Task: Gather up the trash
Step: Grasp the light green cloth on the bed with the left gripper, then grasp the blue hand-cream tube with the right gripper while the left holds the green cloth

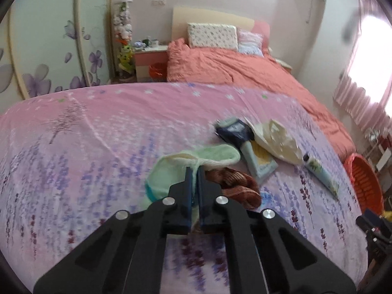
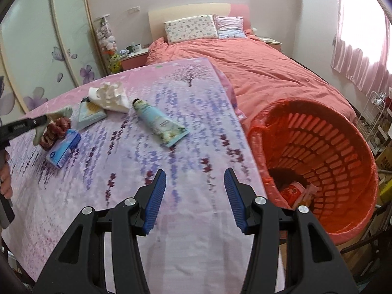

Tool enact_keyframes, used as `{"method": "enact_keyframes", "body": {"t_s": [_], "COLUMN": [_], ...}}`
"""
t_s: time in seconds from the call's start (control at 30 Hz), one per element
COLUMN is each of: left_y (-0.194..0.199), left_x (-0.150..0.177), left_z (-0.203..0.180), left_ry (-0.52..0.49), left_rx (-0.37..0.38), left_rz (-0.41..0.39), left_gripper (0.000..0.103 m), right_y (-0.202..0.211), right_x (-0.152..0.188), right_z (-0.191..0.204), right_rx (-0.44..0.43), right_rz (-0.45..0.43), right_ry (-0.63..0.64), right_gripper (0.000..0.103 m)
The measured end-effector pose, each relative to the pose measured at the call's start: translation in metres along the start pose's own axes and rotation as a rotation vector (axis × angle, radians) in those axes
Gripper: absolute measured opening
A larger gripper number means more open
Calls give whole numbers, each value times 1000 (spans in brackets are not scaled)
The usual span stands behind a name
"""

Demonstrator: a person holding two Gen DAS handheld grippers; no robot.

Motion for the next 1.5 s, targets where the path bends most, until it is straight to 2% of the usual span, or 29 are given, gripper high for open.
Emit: {"method": "enact_keyframes", "body": {"t_s": [0.13, 0.33, 0.4, 0.47, 0.5, 0.53, 0.6, 0.67, 0.73, 0.97, 1.1, 1.2, 1.23, 1.33, 1.37, 1.5], "left_y": [11, 8, -1, -8, -11, -15, -22, -26, -27, -31, -32, -32, -33, -33, -33, -33], "left_x": [5, 38, 48, 52, 52, 53, 54, 55, 54, 56, 55, 55, 55, 56, 56, 56], "left_z": [34, 67, 75, 81, 82, 83, 82, 80, 78, 83, 84, 84, 85, 85, 85, 85], "left_ry": [38, 11, 9, 22, 27, 24, 22, 6, -1, 20, 20, 19, 19, 19, 19, 19], "left_rx": [-42, -118, -144, -155, -162, -164, -164, -181, -194, -186, -190, -189, -190, -190, -190, -190], "left_rz": [-2, 39, 69, 93, 98, 105, 121, 123, 123, 132, 132, 132, 132, 132, 132, 132], "left_gripper": [5, 8, 16, 41, 43, 44, 44, 45, 45, 47, 47, 47, 48, 48, 48, 48], "right_y": [-5, -20, -24, -30, -30, -31, -34, -37, -43, -79, -98, -105, -105, -98, -94, -77], "right_x": [1, 3, 3, 3, 2, 1, -2, -8, -15, -44, -58, -65, -65, -60, -56, -40], "right_z": [11, 24, 27, 30, 31, 32, 32, 31, 28, 15, 18, 24, 26, 29, 29, 32], "right_rx": [-5, -22, -30, -38, -41, -42, -41, -36, -24, 14, 45, 53, 40, 25, 18, -27], "right_rz": [9, 32, 41, 55, 55, 54, 55, 49, 45, 82, 107, 123, 123, 126, 124, 128], "right_ry": [22, 30, 28, 26, 26, 27, 25, 25, 26, -15, 8, 43, 46, 33, 31, 3], "right_gripper": [50, 50, 50, 50, 50, 51, 60, 74, 79, 79, 79, 65, 54, 38, 35, 33]}}
Point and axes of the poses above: each gripper's, at about its wrist camera, not at the fingertips, and y roughly against the way its jaws point, z to its left, x to its underside, the point moved 3 cm from there along -y, roughly the way its jaws point, and after that the axes turned 15 degrees about -x, right-handed, at the moved point
